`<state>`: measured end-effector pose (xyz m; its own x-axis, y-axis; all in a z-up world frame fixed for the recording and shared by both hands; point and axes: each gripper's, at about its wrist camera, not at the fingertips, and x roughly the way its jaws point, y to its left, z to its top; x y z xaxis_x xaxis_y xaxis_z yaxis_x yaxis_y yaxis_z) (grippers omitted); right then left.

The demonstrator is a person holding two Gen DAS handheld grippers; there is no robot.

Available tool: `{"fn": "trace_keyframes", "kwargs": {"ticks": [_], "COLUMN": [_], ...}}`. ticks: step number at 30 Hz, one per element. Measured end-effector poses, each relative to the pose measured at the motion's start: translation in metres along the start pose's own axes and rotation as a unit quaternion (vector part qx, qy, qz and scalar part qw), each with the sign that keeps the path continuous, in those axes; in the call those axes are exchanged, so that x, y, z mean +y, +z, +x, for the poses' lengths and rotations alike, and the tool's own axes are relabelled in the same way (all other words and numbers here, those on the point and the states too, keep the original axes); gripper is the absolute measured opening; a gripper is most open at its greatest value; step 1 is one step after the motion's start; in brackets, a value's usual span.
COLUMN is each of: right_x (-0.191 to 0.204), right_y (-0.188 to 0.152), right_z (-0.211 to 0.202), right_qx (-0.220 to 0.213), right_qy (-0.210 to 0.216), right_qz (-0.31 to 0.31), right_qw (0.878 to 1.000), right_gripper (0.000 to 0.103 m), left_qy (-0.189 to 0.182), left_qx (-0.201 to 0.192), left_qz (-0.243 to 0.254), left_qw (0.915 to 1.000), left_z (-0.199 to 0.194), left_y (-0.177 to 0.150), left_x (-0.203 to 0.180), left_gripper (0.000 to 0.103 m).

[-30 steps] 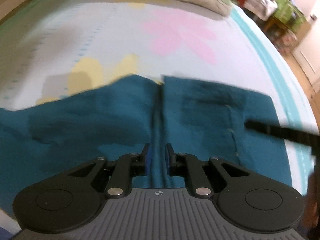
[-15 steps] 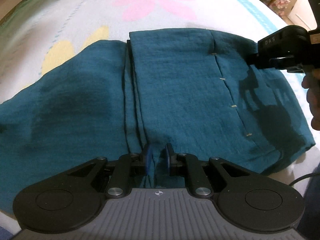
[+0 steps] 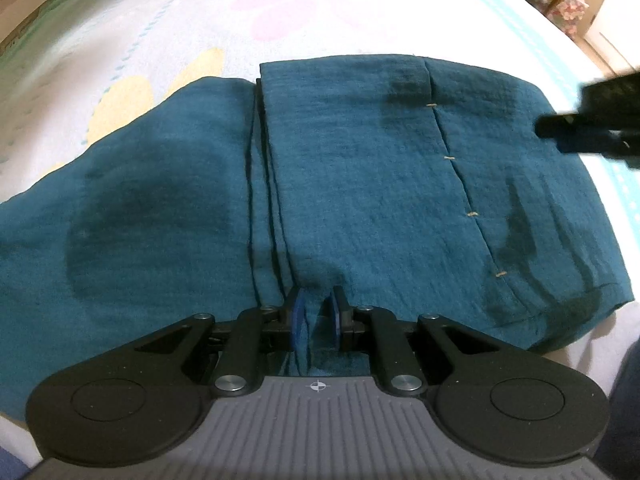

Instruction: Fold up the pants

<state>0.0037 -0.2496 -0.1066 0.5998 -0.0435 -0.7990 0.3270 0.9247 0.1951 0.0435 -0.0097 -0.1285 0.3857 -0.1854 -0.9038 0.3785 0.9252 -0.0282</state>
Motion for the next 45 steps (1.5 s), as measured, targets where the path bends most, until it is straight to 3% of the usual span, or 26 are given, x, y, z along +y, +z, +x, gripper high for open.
{"fn": "trace_keyframes", "kwargs": {"ticks": [7, 11, 16, 20, 23, 32, 38, 42, 45], "right_x": [0.011, 0.02, 0.035, 0.038, 0.037, 0.036, 0.037, 0.036, 0.037], "right_y": [-0.053, -0.073, -0.076, -0.076, -0.073, -0.079, -0.078, -0.079, -0.079], "right_z": [-0.016, -0.005, 0.005, 0.007, 0.007, 0.004, 0.005, 0.004, 0.004], "right_qx": [0.023, 0.059, 0.061, 0.055, 0.053, 0.049, 0.049, 0.048, 0.047], "right_qy": [-0.001, 0.002, -0.028, -0.03, -0.027, -0.028, -0.027, -0.026, -0.027], "right_qz": [-0.003, 0.002, -0.045, -0.063, -0.06, -0.063, -0.059, -0.061, -0.063], "right_qw": [1.0, 0.998, 0.997, 0.996, 0.996, 0.996, 0.997, 0.997, 0.997], "right_gripper": [0.039, 0.039, 0.038, 0.038, 0.038, 0.039, 0.039, 0.039, 0.039], "left_qy": [0.001, 0.007, 0.014, 0.0, -0.001, 0.086, 0.122, 0.122, 0.096], "left_qx": [0.003, 0.004, -0.001, -0.018, -0.01, -0.057, -0.056, -0.064, -0.083], "left_qz": [-0.005, -0.001, 0.0, -0.014, -0.037, -0.058, -0.118, -0.153, -0.173], "left_qw": [1.0, 1.0, 0.9999, 0.9997, 0.9993, 0.9929, 0.9839, 0.9787, 0.9768], "left_z": [0.002, 0.001, 0.002, -0.003, -0.011, -0.061, -0.082, -0.092, -0.105], "left_y": [0.0, 0.0, -0.001, -0.009, -0.013, -0.02, -0.012, -0.007, -0.011], "left_x": [0.0, -0.002, -0.006, 0.001, 0.016, 0.1, 0.183, 0.232, 0.262], "left_gripper": [0.015, 0.015, 0.015, 0.015, 0.015, 0.015, 0.015, 0.015, 0.015]}}
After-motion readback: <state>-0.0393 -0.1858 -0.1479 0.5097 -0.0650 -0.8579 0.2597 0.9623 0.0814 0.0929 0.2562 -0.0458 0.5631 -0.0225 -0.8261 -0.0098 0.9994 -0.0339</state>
